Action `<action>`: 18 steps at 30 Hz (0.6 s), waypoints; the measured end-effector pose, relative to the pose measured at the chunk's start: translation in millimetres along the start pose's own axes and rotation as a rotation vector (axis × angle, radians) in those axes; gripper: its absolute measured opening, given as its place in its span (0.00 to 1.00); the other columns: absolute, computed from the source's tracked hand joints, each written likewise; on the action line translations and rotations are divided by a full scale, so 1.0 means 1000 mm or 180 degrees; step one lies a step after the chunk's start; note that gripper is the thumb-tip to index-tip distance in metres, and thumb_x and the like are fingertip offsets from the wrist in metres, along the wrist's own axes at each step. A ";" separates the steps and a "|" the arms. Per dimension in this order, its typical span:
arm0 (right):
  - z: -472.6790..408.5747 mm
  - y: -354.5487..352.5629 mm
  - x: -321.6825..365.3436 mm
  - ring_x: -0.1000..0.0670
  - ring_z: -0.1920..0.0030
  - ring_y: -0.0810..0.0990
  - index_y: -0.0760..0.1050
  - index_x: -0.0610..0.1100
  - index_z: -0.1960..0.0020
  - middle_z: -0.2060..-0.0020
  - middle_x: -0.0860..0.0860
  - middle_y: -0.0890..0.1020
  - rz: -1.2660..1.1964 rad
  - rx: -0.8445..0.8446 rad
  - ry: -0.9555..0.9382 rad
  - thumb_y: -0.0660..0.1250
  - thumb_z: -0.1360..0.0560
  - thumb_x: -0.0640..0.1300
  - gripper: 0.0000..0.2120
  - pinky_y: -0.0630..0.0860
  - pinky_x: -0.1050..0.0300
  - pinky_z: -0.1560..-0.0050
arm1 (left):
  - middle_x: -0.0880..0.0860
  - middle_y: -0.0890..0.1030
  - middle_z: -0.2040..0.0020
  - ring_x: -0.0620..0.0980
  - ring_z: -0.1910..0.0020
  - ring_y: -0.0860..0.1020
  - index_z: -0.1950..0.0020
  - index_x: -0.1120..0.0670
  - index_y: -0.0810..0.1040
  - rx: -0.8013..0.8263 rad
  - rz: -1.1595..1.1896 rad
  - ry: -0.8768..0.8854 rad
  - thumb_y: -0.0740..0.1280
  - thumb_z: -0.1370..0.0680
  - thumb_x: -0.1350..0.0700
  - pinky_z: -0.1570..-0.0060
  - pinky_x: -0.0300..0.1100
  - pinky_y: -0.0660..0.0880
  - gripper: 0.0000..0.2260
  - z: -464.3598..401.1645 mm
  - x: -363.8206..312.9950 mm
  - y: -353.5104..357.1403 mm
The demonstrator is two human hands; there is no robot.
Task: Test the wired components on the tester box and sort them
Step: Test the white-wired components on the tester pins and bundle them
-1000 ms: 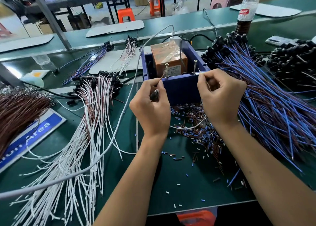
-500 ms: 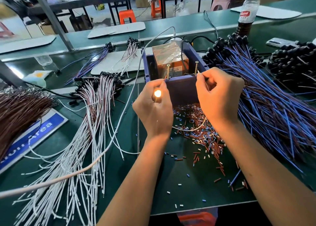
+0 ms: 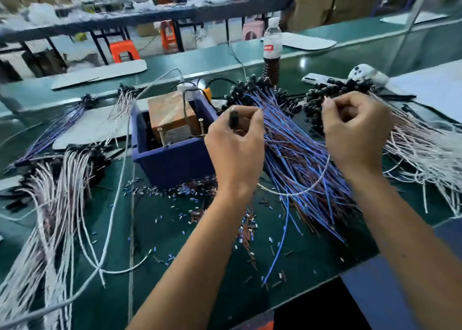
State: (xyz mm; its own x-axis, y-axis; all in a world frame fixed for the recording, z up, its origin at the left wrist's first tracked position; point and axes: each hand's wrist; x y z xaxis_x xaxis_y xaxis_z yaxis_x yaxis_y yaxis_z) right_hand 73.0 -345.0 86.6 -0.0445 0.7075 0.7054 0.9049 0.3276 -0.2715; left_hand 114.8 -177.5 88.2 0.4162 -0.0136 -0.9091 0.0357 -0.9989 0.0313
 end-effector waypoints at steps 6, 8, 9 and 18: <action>-0.058 -0.108 -0.072 0.38 0.50 0.84 0.83 0.40 0.45 0.51 0.40 0.86 0.0953 -0.0511 0.0923 0.66 0.25 0.51 0.18 0.80 0.46 0.45 | 0.50 0.76 0.68 0.47 0.73 0.67 0.58 0.57 0.80 0.1337 0.0554 -0.1683 0.71 0.23 0.62 0.70 0.37 0.64 0.05 -0.009 -0.032 0.129; -0.069 -0.140 -0.083 0.36 0.37 0.78 0.77 0.40 0.35 0.37 0.37 0.80 0.1585 -0.0593 0.0991 0.64 0.24 0.53 0.23 0.73 0.46 0.36 | 0.51 0.74 0.68 0.45 0.73 0.65 0.60 0.57 0.76 0.1617 0.1017 -0.2248 0.68 0.22 0.64 0.76 0.35 0.58 0.08 -0.003 -0.040 0.171; -0.072 -0.150 -0.084 0.34 0.33 0.74 0.74 0.40 0.32 0.33 0.36 0.75 0.1904 -0.0577 0.0845 0.62 0.23 0.54 0.25 0.68 0.45 0.33 | 0.52 0.76 0.65 0.44 0.71 0.67 0.61 0.57 0.75 0.1725 0.1269 -0.2456 0.66 0.21 0.65 0.78 0.35 0.57 0.09 0.001 -0.043 0.187; -0.064 -0.166 -0.089 0.57 0.61 0.83 0.83 0.46 0.48 0.58 0.49 0.87 0.1048 0.1306 0.0355 0.65 0.16 0.45 0.08 0.72 0.64 0.59 | 0.53 0.76 0.59 0.43 0.64 0.72 0.55 0.56 0.79 0.1945 0.2647 -0.3220 0.58 0.13 0.56 0.64 0.32 0.68 0.15 0.025 -0.048 0.264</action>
State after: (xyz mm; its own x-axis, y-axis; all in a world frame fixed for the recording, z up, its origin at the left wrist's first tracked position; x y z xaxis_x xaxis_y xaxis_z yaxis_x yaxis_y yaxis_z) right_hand -45.7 -502.5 111.1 0.2792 0.7506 0.5989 0.6227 0.3332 -0.7079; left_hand 81.3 -441.5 129.8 -0.6960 -0.3568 -0.6231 -0.3867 -0.5450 0.7439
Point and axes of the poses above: each hand's wrist, its own z-axis away from the middle knuckle, its own y-axis out of the palm, x = y × z
